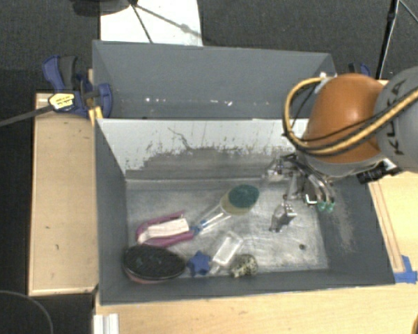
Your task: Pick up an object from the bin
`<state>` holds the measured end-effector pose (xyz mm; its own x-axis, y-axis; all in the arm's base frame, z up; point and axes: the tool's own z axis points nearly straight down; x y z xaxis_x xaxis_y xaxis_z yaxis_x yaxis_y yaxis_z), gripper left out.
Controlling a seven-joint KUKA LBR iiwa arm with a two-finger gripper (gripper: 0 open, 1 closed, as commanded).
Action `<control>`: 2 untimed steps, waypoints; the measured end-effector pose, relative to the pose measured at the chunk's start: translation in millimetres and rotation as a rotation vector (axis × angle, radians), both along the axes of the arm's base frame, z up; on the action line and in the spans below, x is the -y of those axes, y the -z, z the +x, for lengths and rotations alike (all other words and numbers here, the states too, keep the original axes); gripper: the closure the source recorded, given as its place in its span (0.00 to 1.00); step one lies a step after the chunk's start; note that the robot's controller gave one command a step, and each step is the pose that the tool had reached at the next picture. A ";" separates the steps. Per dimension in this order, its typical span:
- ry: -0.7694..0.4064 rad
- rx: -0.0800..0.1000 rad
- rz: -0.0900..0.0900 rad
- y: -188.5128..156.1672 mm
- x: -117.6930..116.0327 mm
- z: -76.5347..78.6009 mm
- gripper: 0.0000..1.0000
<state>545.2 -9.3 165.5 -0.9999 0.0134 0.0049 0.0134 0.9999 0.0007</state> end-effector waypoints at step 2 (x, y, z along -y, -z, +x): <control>0.205 0.011 0.000 64.3 -64.3 33.7 0.00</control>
Offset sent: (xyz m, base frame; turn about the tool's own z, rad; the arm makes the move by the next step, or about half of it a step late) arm 0.0429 0.0738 -0.0955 0.0880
